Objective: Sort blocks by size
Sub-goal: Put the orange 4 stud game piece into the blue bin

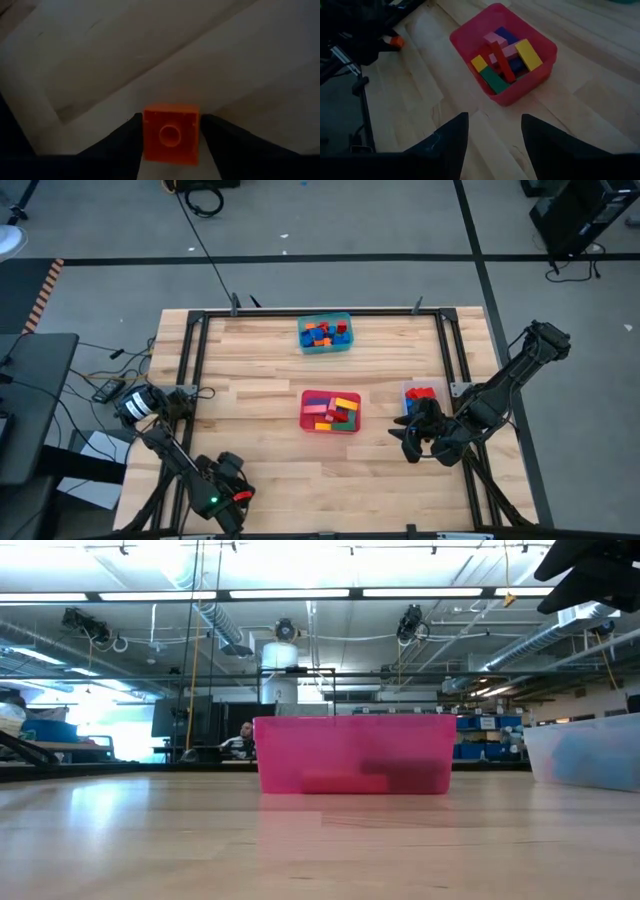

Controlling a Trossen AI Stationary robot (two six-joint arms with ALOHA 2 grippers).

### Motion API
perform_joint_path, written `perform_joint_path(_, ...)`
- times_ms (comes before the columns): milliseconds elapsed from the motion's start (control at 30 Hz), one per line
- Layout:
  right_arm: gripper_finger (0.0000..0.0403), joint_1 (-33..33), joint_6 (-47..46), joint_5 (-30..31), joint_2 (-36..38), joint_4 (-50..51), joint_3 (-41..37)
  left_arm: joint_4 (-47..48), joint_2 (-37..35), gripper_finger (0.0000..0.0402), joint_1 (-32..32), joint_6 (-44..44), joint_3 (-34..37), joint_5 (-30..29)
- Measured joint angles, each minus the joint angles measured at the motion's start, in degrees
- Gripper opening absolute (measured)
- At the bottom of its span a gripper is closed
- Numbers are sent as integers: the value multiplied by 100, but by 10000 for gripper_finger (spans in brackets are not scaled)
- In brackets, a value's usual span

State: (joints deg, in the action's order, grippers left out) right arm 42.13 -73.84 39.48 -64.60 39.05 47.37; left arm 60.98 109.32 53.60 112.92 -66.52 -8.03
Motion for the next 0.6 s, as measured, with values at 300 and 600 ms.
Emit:
perform_joint_path(300,198,0,-9,11,0,-77,0,-49,2,148,-9,15,-2,29)
perform_joint_path(600,196,0,-3,50,0,-87,0,251,-58,147,-156,403,-496,-359)
